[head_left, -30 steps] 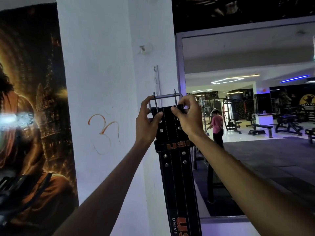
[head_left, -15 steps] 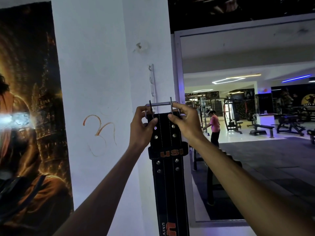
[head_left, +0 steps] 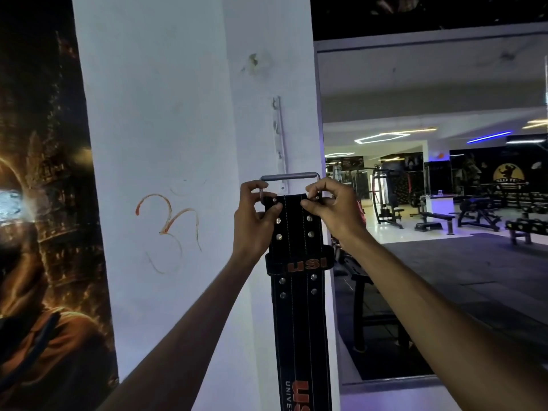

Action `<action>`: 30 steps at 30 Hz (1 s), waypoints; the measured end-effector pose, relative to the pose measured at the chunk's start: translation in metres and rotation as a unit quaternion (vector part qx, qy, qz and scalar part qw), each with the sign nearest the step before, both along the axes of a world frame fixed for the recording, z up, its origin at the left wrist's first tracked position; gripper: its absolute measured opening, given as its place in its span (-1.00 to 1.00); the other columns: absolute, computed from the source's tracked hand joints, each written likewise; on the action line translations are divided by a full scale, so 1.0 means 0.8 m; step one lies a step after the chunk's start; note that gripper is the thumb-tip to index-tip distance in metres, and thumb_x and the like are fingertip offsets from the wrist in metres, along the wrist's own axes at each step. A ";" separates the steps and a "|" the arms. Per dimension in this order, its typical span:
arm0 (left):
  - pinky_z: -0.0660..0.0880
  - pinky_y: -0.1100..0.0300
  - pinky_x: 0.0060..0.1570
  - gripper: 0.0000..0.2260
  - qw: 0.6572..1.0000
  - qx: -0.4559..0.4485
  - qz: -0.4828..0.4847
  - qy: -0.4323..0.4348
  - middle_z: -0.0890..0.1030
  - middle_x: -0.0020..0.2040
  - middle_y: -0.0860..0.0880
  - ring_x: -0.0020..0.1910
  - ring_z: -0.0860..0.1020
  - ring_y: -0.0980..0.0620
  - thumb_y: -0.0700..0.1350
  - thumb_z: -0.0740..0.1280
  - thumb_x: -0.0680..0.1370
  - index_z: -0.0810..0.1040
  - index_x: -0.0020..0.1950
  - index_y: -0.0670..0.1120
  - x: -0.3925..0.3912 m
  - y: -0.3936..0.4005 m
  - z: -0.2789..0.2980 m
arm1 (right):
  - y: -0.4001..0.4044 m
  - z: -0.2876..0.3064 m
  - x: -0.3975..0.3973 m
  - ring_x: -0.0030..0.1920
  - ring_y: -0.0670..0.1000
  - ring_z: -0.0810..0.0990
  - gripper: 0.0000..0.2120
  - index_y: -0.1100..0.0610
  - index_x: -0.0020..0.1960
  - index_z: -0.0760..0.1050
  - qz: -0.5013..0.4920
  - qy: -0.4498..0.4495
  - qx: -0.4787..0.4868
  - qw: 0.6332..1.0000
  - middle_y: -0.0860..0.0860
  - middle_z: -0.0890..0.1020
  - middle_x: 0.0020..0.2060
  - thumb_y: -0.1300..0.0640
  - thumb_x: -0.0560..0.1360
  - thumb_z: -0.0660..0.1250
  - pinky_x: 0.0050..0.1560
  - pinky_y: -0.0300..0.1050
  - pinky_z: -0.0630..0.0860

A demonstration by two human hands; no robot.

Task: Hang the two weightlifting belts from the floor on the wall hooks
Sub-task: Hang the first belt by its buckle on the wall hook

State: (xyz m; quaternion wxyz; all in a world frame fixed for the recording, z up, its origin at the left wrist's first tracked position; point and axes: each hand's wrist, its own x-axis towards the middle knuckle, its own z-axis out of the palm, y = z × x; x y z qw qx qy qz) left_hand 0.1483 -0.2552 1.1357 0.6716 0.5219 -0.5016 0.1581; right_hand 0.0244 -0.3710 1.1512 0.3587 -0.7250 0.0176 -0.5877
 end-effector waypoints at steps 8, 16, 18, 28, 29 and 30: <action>0.65 0.12 -0.13 -0.65 0.999 -0.032 -0.019 0.026 0.65 0.05 -0.02 -0.28 0.62 0.17 -0.26 0.38 0.59 0.43 0.32 -0.01 0.036 0.011 -0.005 | 0.004 -0.007 0.036 0.02 -0.08 0.67 -0.81 0.18 -0.03 0.59 0.030 -0.004 0.012 0.999 0.10 0.66 -0.02 0.39 0.42 0.47 0.03 -0.23 0.61; 0.62 0.30 -0.15 -0.60 0.997 -0.054 -0.042 0.034 0.65 0.03 0.02 -0.24 0.62 0.27 -0.31 0.38 0.58 0.48 0.37 0.00 0.064 0.003 -0.006 | -0.002 -0.011 0.069 -0.05 0.11 0.71 -0.54 0.05 0.18 0.46 -0.005 -0.035 0.033 0.999 0.15 0.65 0.00 0.31 0.38 0.54 0.01 0.02 0.66; 0.61 0.33 -0.16 -0.58 0.996 -0.056 -0.045 0.043 0.66 0.08 -0.01 -0.23 0.63 0.32 -0.31 0.38 0.58 0.47 0.39 0.00 0.069 0.001 -0.008 | -0.005 -0.012 0.075 -0.09 0.12 0.72 -0.53 0.05 0.19 0.47 -0.007 -0.026 0.031 0.999 0.10 0.65 -0.02 0.27 0.37 0.55 0.02 0.12 0.66; 0.58 0.41 -0.16 -0.52 0.998 -0.044 -0.039 0.022 0.68 -0.04 0.10 -0.02 0.71 0.04 -0.30 0.46 0.52 0.56 0.17 0.29 0.089 -0.038 0.021 | -0.060 0.001 0.093 -0.07 0.08 0.71 -0.50 -0.03 0.23 0.44 0.006 -0.049 0.012 0.999 0.13 0.66 -0.03 0.27 0.39 0.53 0.02 0.00 0.66; 0.58 0.40 -0.15 -0.49 0.998 -0.044 -0.030 0.012 0.68 -0.08 0.12 -0.06 0.69 0.08 -0.31 0.46 0.52 0.55 0.11 0.36 0.089 -0.045 0.020 | -0.068 0.000 0.095 -0.06 0.08 0.71 -0.49 -0.05 0.23 0.42 0.006 -0.050 0.008 0.999 0.13 0.66 -0.03 0.27 0.40 0.53 0.01 -0.01 0.66; 0.58 0.40 -0.15 -0.47 0.999 -0.044 -0.023 0.009 0.68 -0.10 0.14 -0.10 0.67 0.15 -0.31 0.46 0.52 0.53 0.08 0.39 0.091 -0.054 0.018 | -0.078 -0.002 0.098 -0.05 0.10 0.71 -0.50 -0.05 0.22 0.41 0.011 -0.051 0.004 0.999 0.14 0.66 -0.03 0.27 0.40 0.53 0.01 -0.02 0.66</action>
